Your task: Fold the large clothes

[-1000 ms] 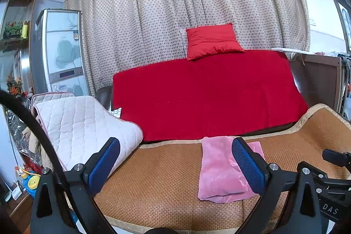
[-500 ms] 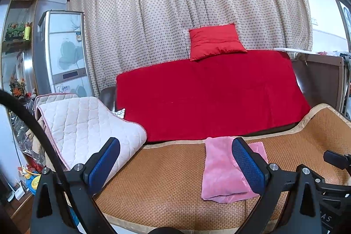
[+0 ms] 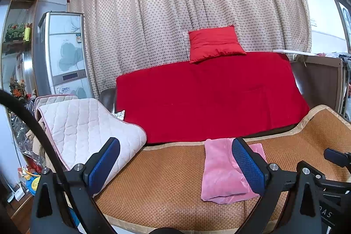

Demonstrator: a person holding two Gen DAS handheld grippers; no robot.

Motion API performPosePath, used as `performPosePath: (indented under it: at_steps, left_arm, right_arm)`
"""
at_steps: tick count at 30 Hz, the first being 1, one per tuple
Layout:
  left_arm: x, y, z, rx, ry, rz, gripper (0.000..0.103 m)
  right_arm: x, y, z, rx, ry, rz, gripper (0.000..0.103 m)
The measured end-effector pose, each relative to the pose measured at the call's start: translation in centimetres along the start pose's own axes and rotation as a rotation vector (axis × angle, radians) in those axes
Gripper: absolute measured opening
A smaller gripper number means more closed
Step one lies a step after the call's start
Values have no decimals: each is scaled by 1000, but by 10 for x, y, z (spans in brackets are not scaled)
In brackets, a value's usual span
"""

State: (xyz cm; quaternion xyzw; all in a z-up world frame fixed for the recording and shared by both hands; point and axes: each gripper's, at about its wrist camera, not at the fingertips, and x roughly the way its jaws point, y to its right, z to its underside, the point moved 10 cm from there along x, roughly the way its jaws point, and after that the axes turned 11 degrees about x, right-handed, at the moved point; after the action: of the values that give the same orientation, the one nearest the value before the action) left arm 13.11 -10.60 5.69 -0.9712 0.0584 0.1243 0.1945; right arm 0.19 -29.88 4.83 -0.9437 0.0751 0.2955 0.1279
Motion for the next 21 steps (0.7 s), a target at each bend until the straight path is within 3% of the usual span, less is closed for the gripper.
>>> performPosePath:
  at_steps: [21]
  left_arm:
    - [-6, 1, -3, 21, 16, 18, 102]
  right_arm:
    - [-6, -2, -4, 0, 18, 8, 73]
